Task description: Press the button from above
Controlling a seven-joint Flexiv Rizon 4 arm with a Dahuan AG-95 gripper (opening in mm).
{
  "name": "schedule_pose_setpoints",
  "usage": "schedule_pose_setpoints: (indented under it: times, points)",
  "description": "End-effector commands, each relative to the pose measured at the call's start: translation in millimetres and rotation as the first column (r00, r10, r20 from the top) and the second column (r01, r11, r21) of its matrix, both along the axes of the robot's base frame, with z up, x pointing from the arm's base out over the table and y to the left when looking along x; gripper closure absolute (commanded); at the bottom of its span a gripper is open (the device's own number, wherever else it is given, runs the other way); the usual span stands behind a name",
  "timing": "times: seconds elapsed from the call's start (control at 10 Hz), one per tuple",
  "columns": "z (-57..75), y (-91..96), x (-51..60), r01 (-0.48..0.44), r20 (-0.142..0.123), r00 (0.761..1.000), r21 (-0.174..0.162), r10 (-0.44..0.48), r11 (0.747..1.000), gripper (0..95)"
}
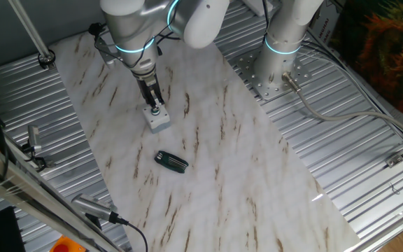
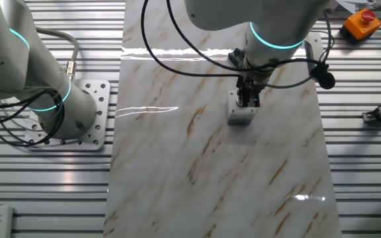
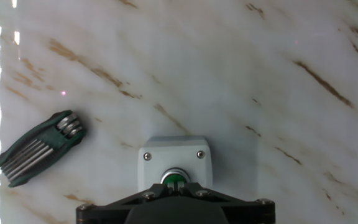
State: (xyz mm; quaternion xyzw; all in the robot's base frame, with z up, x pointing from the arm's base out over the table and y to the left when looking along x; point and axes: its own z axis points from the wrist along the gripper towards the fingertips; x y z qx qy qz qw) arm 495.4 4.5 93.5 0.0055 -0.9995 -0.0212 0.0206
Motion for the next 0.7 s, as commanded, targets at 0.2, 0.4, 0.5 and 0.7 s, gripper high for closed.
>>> schedule_pose_setpoints:
  times: [0.2,0.4,0.5,0.7]
  points:
    - [-0.8,3.9,0.8,-0.004,-0.002,1.0,0.007,0.004,1.0,95.0]
    - [-1.8,7.1,1.4,0.002,-0.002,1.0,0.004,-0.002,1.0,95.0]
    - [-1.7,7.1,1.4,0.003,-0.003,1.0,0.001,-0.003,1.0,95.0]
    - [-1.6,7.1,1.4,0.009,-0.002,1.0,-0.003,-0.009,1.0,95.0]
